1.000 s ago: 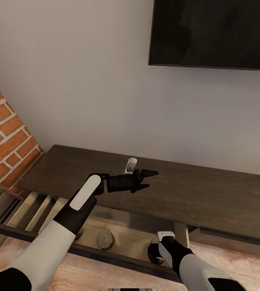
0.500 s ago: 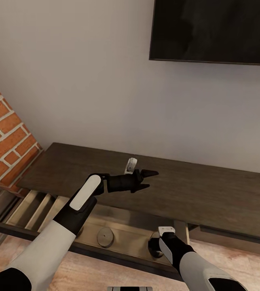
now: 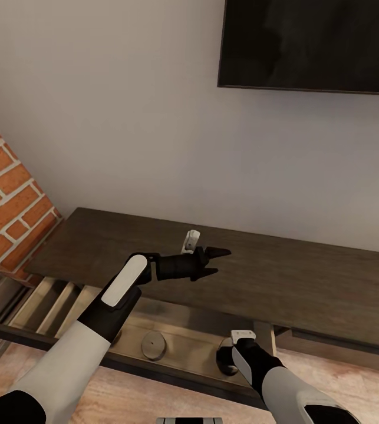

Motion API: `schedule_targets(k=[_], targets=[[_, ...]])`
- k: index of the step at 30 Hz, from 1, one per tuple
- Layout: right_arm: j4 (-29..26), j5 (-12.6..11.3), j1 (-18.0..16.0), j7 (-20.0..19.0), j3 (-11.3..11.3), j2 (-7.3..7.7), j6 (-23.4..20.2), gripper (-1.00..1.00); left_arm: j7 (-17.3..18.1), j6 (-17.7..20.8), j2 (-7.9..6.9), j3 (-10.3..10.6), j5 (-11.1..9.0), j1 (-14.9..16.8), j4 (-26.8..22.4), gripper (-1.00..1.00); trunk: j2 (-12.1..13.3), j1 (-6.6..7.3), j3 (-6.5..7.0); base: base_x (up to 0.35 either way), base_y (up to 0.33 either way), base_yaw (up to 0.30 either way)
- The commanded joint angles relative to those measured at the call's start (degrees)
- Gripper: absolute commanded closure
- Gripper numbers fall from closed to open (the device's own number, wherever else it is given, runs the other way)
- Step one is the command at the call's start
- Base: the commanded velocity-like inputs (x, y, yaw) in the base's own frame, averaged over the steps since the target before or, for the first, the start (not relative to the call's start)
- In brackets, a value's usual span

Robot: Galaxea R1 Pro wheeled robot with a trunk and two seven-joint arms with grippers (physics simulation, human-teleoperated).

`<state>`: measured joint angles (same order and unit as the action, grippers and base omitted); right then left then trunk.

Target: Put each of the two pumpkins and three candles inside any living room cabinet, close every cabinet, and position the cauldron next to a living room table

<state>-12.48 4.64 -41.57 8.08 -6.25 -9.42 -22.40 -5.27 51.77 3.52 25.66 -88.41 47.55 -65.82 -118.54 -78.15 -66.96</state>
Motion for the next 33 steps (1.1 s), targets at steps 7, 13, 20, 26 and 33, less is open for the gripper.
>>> schedule_targets(k=[7, 13, 20, 26, 33], targets=[[0.0, 0.0, 0.0, -0.1, 0.1, -0.07, 0.0, 1.0, 0.0, 0.0, 0.0, 0.0, 0.0, 0.0, 0.0, -1.0, 0.0, 0.0, -0.53, 0.0, 0.0, 0.0], [0.0, 0.0, 0.0, -0.1, 0.1, -0.07, 0.1, 1.0, 0.0, 0.0, 0.0, 0.0, 0.0, 0.0, 0.0, -1.0, 0.0, 0.0, -1.06, 0.0, 0.0, 0.0], [0.0, 0.0, 0.0, -0.1, 0.1, -0.07, 0.1, 1.0, 0.0, 0.0, 0.0, 0.0, 0.0, 0.0, 0.0, -1.0, 0.0, 0.0, -1.69, 0.0, 0.0, 0.0], [0.0, 0.0, 0.0, -0.1, 0.1, -0.05, 0.1, 1.0, 0.0, 0.0, 0.0, 0.0, 0.0, 0.0, 0.1, -1.0, 0.0, 0.0, -2.23, 0.0, 0.0, 0.0], [0.0, 0.1, 0.0, 0.0, 0.1, -0.04, 0.1, 1.0, 0.0, 0.0, 0.0, 0.0, 0.0, 0.0, 0.0, -1.0, 0.0, 0.0, -2.84, 0.0, 0.0, 0.0]])
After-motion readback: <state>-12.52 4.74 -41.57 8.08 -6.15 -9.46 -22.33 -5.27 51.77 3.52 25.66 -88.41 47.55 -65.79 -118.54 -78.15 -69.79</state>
